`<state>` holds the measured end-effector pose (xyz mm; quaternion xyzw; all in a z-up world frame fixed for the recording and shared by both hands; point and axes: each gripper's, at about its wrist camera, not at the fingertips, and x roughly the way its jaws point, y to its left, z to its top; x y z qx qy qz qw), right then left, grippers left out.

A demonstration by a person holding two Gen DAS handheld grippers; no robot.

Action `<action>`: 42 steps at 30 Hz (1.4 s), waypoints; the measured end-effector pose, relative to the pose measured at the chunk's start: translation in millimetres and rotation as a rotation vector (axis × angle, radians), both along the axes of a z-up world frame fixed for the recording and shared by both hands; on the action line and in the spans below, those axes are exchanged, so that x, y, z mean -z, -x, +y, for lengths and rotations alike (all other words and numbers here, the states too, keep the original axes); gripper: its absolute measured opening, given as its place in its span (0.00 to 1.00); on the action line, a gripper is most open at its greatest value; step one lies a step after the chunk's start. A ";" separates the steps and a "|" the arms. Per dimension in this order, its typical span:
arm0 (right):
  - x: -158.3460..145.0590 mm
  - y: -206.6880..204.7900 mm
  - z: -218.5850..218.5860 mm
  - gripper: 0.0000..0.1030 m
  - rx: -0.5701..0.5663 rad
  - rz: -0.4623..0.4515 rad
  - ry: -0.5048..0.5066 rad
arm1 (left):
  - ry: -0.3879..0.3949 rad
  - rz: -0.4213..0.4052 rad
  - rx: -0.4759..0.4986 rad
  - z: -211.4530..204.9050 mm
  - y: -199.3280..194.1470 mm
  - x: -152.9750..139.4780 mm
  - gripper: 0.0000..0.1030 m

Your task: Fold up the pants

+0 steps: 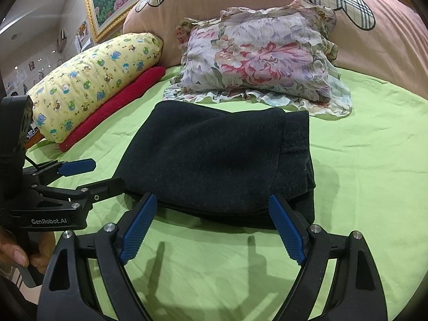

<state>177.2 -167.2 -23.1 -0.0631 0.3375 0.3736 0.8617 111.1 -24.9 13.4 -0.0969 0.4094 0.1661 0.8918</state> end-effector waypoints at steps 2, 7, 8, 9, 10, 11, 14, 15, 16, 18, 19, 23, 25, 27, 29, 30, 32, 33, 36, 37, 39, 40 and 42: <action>0.2 -0.4 -0.6 0.83 0.002 0.004 -0.002 | -0.002 0.001 -0.001 -1.0 0.4 0.3 0.86; 1.2 -1.0 -4.6 0.83 0.016 0.008 -0.003 | 0.002 0.006 0.001 -1.4 -0.7 1.7 0.86; 1.4 -1.6 -5.9 0.83 0.019 0.011 -0.004 | 0.003 0.007 0.003 -1.9 -0.8 2.2 0.86; 1.2 -2.1 -7.3 0.83 0.022 0.013 -0.005 | 0.005 0.009 0.003 -2.1 -1.2 2.4 0.86; 1.3 -2.4 -8.6 0.83 0.024 0.014 -0.005 | 0.006 0.011 0.004 -2.3 -1.6 2.7 0.86; 1.4 -2.3 -9.4 0.83 0.025 0.013 -0.004 | 0.008 0.013 0.006 -2.9 -1.7 2.9 0.86; 1.1 -2.9 -11.4 0.83 0.029 0.015 -0.004 | 0.003 0.015 0.011 -4.6 -2.9 3.2 0.86; 1.0 -3.1 -12.0 0.83 0.030 0.015 -0.005 | 0.005 0.016 0.014 -4.9 -3.2 3.2 0.86; 0.9 -3.1 -12.5 0.83 0.031 0.015 -0.004 | 0.007 0.016 0.015 -5.4 -3.4 3.2 0.86; 0.7 -3.4 -13.3 0.83 0.032 0.014 -0.004 | 0.007 0.017 0.019 -6.5 -3.9 3.3 0.86; 0.5 -3.7 -13.9 0.83 0.033 0.013 -0.006 | 0.007 0.018 0.021 -7.1 -4.0 3.2 0.86; -0.1 -4.4 -14.4 0.83 0.030 0.013 -0.007 | 0.003 0.015 0.027 -9.8 -3.7 2.4 0.86; -0.3 -3.8 -14.4 0.83 0.031 0.012 -0.008 | 0.001 0.016 0.029 -9.9 -4.0 2.4 0.86; -0.4 -4.3 -14.2 0.83 0.032 0.013 -0.010 | 0.002 0.016 0.029 -9.9 -4.4 2.3 0.86; -0.9 -4.8 -14.2 0.83 0.032 0.013 -0.010 | 0.001 0.015 0.028 -9.9 -4.4 2.4 0.86; -0.9 -5.0 -14.2 0.83 0.031 0.013 -0.010 | 0.001 0.016 0.028 -9.9 -4.7 2.4 0.86; -0.9 -4.8 -14.3 0.84 0.033 0.012 -0.007 | 0.001 0.015 0.029 -9.9 -4.4 2.4 0.86; -1.0 -5.0 -14.6 0.84 0.033 0.012 -0.008 | 0.002 0.016 0.029 -9.9 -4.6 2.4 0.86; -1.4 -5.4 -14.5 0.84 0.036 0.013 -0.009 | 0.001 0.016 0.027 -9.7 -5.5 1.9 0.86; -2.0 -6.4 -14.3 0.84 0.036 0.014 -0.010 | 0.000 0.014 0.027 -9.6 -5.9 1.5 0.86; -2.7 -8.1 -13.7 0.84 0.037 0.013 -0.008 | 0.004 0.012 0.029 -9.2 -7.4 0.7 0.86; -2.9 -8.6 -13.4 0.84 0.038 0.013 -0.007 | 0.005 0.012 0.029 -9.1 -8.4 0.3 0.86; -3.8 -10.1 -13.5 0.84 0.041 0.015 -0.012 | 0.004 0.009 0.028 -8.6 -10.0 -0.8 0.86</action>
